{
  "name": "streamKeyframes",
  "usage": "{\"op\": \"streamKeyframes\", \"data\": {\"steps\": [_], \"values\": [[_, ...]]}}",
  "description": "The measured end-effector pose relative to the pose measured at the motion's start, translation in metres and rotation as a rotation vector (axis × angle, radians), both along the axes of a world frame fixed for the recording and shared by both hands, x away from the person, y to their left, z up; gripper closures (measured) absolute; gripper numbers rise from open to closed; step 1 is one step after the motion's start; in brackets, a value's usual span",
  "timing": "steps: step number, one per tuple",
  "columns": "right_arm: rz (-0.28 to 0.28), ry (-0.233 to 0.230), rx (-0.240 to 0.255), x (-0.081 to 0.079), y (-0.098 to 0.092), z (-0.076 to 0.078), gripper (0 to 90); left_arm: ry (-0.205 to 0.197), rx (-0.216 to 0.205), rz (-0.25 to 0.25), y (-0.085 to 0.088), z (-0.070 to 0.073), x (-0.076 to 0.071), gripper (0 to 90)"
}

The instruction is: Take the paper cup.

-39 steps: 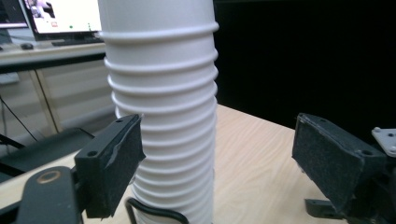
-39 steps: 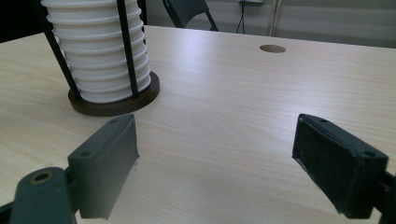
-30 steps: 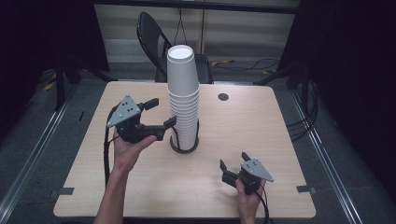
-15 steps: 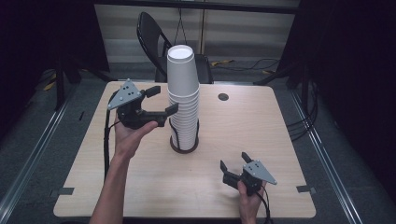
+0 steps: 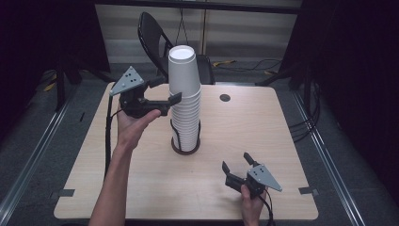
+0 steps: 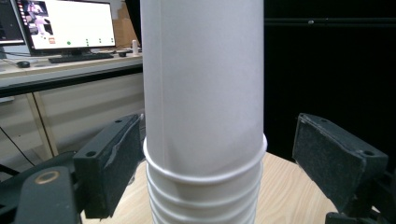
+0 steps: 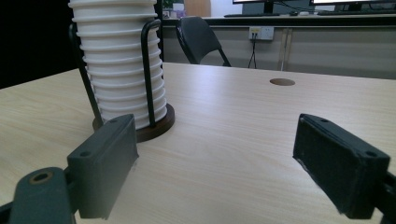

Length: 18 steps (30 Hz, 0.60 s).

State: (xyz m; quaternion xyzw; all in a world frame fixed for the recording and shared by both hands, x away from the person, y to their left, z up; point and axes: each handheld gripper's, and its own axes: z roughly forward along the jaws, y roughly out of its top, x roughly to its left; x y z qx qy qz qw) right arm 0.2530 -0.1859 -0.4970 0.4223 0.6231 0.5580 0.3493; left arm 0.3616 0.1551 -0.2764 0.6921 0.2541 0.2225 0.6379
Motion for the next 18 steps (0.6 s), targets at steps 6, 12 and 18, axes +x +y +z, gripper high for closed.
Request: {"op": "streamKeyframes", "data": {"steps": [6, 12, 18], "values": [[0.012, -0.008, -0.001, -0.001, 0.0, 0.0, 13.2, -0.001, 0.027, -0.005, -0.005, 0.007, 0.007, 15.5], [0.012, -0.004, -0.005, 0.0, 0.001, 0.0, 13.4, 0.005, 0.047, -0.008, -0.011, 0.013, 0.015, 15.5], [0.014, 0.002, -0.015, 0.0, 0.001, 0.0, 13.4, 0.025, 0.057, -0.007, -0.018, 0.015, 0.026, 15.4]]}}
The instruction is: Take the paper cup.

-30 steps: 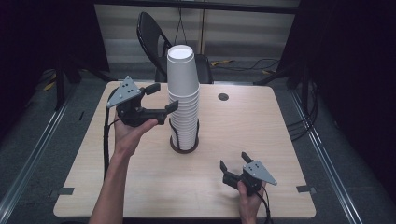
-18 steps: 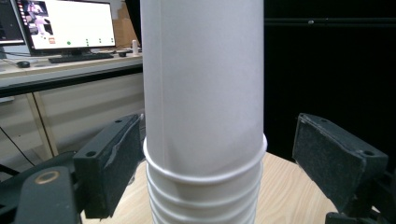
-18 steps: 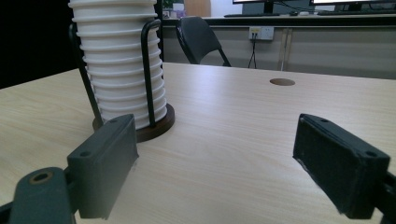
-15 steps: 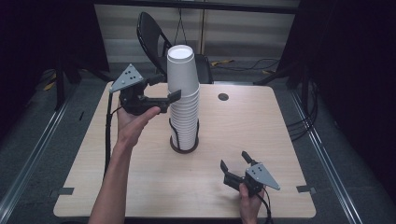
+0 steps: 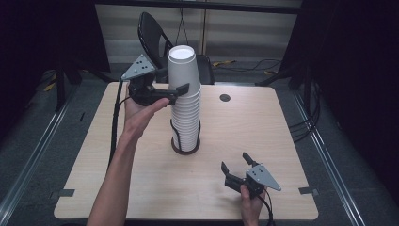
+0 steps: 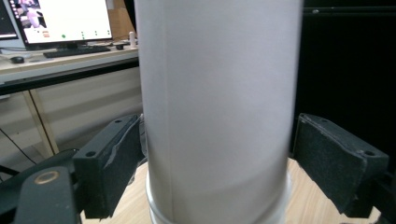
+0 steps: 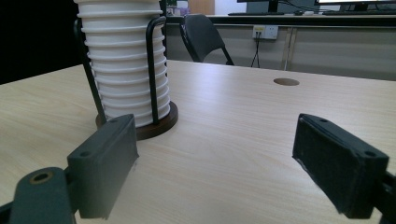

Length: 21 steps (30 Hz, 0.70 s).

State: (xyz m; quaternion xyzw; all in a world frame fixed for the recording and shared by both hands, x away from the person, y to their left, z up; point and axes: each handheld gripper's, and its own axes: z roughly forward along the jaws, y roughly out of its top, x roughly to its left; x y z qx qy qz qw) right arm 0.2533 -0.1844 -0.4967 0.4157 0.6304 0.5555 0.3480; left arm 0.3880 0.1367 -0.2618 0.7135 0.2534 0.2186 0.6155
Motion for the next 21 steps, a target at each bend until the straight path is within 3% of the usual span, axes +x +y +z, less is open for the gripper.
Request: {"op": "streamKeyframes", "data": {"steps": [7, 11, 15, 21], "values": [[-0.001, 0.008, -0.004, 0.001, 0.0, 0.0, 13.5, 0.001, 0.01, -0.017, -0.008, 0.002, 0.006, 13.3], [0.002, 0.008, -0.016, 0.001, 0.001, 0.0, 13.7, 0.041, 0.027, -0.04, -0.015, 0.0, 0.018, 10.7], [0.003, 0.012, -0.018, 0.001, 0.001, 0.0, 13.9, 0.052, 0.024, -0.045, -0.018, -0.003, 0.023, 7.7], [0.003, 0.017, -0.022, 0.001, 0.002, 0.001, 14.0, 0.044, 0.079, -0.041, -0.028, -0.006, 0.025, 10.0]]}}
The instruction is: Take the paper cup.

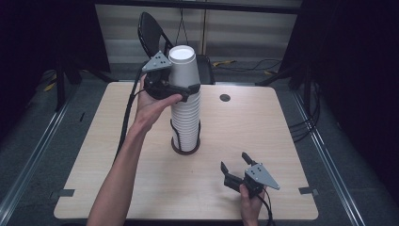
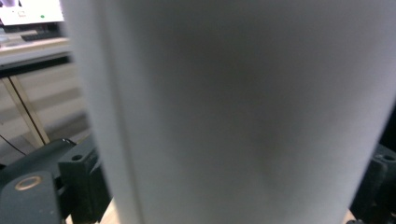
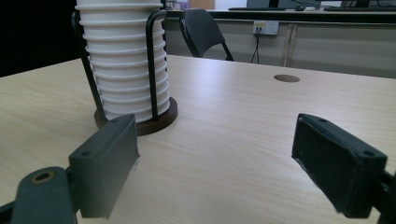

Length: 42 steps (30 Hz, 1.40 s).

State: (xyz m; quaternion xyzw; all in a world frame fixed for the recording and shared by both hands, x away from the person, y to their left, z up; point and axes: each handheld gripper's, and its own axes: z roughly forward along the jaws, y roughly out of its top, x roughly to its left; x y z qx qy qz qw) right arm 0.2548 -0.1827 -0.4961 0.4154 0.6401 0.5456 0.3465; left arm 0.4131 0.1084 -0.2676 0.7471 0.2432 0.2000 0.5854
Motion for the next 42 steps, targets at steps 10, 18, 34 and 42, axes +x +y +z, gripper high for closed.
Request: {"op": "streamKeyframes", "data": {"steps": [10, 18, 34, 42], "values": [[-0.003, -0.002, -0.001, 0.0, 0.0, 0.0, 14.1, -0.019, 0.026, -0.005, -0.001, 0.0, 0.0, 10.7], [0.004, 0.0, -0.001, 0.0, 0.0, 0.0, 14.2, -0.015, 0.006, -0.003, 0.001, 0.001, 0.001, 11.1], [0.001, -0.002, 0.001, 0.0, 0.0, 0.0, 14.2, -0.062, -0.047, 0.013, 0.004, 0.016, -0.003, 11.8], [0.001, 0.003, -0.001, 0.0, 0.0, 0.0, 14.2, -0.09, -0.087, 0.044, 0.006, 0.021, -0.007, 12.3]]}}
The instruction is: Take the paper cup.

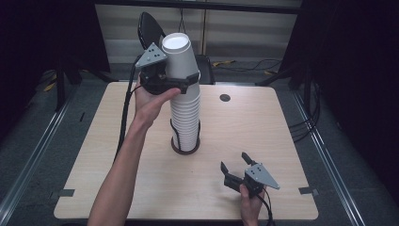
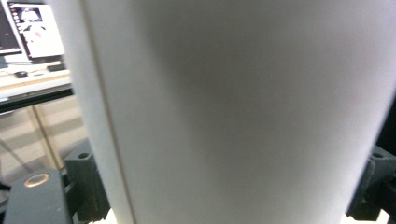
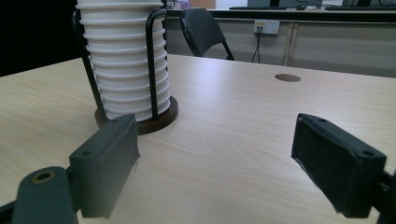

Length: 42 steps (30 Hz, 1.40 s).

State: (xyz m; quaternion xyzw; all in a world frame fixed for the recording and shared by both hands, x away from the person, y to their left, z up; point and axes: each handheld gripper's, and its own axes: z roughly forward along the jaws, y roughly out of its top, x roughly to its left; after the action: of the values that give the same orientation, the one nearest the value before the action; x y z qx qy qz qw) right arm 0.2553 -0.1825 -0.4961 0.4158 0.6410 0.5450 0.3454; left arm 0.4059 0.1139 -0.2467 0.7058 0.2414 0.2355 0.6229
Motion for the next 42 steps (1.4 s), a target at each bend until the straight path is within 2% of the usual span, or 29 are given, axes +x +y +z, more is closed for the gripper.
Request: {"op": "streamKeyframes", "data": {"steps": [10, 14, 15, 20, 25, 33, 38, 42], "values": [[0.002, 0.001, 0.0, 0.0, 0.0, 0.0, 14.2, -0.025, -0.032, -0.012, 0.002, 0.008, -0.003, 12.6], [0.002, 0.001, 0.0, 0.0, 0.0, 0.0, 14.2, -0.033, -0.052, -0.015, 0.003, 0.011, -0.004, 12.8], [0.001, 0.0, 0.0, 0.0, 0.0, 0.0, 14.2, -0.033, -0.073, -0.014, 0.003, 0.013, -0.005, 12.9], [0.003, 0.003, 0.0, 0.0, 0.0, 0.0, 14.2, -0.049, -0.071, -0.026, 0.005, 0.016, -0.006, 12.9], [0.002, 0.002, 0.0, 0.0, 0.0, 0.0, 14.2, -0.054, -0.078, -0.014, 0.005, 0.017, -0.007, 12.9], [0.002, 0.0, 0.001, 0.0, 0.0, 0.0, 14.2, -0.06, -0.12, -0.021, 0.011, 0.026, -0.01, 13.0], [0.001, -0.001, 0.0, 0.0, 0.0, 0.0, 14.2, -0.077, -0.122, -0.033, 0.013, 0.03, -0.013, 13.2], [0.001, -0.001, 0.001, 0.0, 0.0, 0.0, 14.2, -0.081, -0.122, -0.012, 0.017, 0.032, -0.013, 13.2]]}}
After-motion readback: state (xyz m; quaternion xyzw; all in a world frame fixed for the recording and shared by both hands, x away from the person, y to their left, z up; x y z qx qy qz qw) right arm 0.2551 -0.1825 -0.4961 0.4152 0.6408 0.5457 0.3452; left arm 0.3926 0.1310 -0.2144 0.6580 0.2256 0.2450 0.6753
